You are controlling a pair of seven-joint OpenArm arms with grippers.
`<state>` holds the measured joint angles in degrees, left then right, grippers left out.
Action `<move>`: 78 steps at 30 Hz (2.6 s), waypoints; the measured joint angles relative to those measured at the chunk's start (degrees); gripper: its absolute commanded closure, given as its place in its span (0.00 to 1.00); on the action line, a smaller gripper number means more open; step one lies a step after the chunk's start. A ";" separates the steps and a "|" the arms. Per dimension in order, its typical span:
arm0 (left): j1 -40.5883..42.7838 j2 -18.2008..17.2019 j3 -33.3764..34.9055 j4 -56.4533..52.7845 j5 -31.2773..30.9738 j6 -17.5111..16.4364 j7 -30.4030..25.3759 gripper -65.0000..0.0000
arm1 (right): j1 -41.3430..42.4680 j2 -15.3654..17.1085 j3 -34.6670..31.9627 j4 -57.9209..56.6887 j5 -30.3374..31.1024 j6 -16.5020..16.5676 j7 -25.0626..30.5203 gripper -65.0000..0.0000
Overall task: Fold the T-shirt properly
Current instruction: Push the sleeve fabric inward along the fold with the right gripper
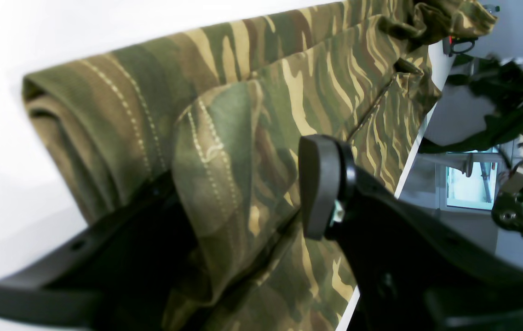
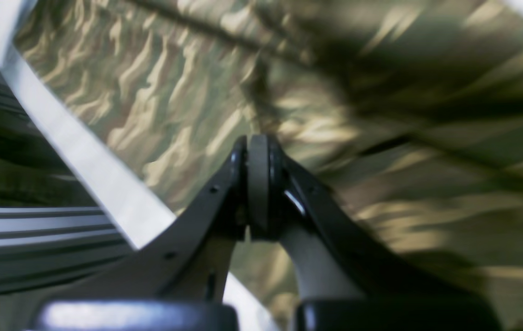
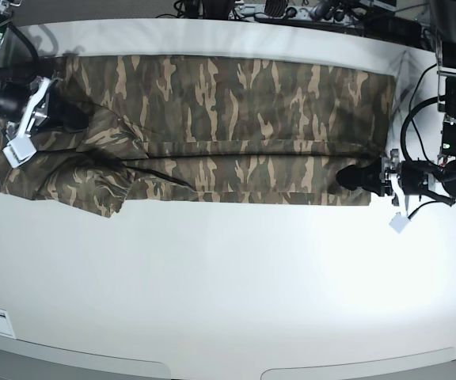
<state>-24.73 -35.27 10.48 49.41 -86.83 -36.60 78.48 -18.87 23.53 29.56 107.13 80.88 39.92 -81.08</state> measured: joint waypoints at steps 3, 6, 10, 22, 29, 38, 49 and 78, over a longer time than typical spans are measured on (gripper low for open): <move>-0.02 0.02 0.00 0.00 0.02 -0.04 0.00 0.54 | -1.31 -3.28 -0.11 0.00 -3.45 0.00 1.99 1.00; -0.02 0.02 0.00 0.00 0.02 -0.04 -0.02 0.54 | -0.35 -2.82 -0.07 0.00 -3.39 -0.02 5.79 0.75; -0.02 0.00 0.00 0.00 0.00 -0.04 0.00 0.54 | 0.57 -2.36 0.04 2.93 -0.02 -0.04 5.29 0.56; -0.02 0.00 0.00 0.00 0.02 -0.04 0.02 0.54 | 8.48 -2.36 -0.96 9.07 -20.04 -0.20 17.75 0.56; -0.02 0.42 0.00 0.00 0.24 -0.02 0.07 0.54 | 14.12 -2.38 -10.51 -2.21 -34.10 -0.02 24.61 0.55; -0.04 0.76 -0.02 0.00 0.39 -0.07 0.00 0.54 | 21.75 -2.40 -21.35 -19.67 -48.74 -0.20 30.53 0.51; -0.04 0.81 -0.02 0.00 0.44 -0.07 -0.02 0.54 | 21.00 -2.36 -22.36 -21.40 -51.34 -0.20 34.56 0.98; -0.04 0.85 0.00 0.04 0.44 -0.09 -0.02 0.54 | 9.46 -0.85 -12.02 0.90 -46.77 -2.84 21.70 1.00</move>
<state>-24.77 -34.41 10.48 49.45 -86.39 -36.69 78.46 -9.41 22.68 17.54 108.03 34.11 37.08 -59.37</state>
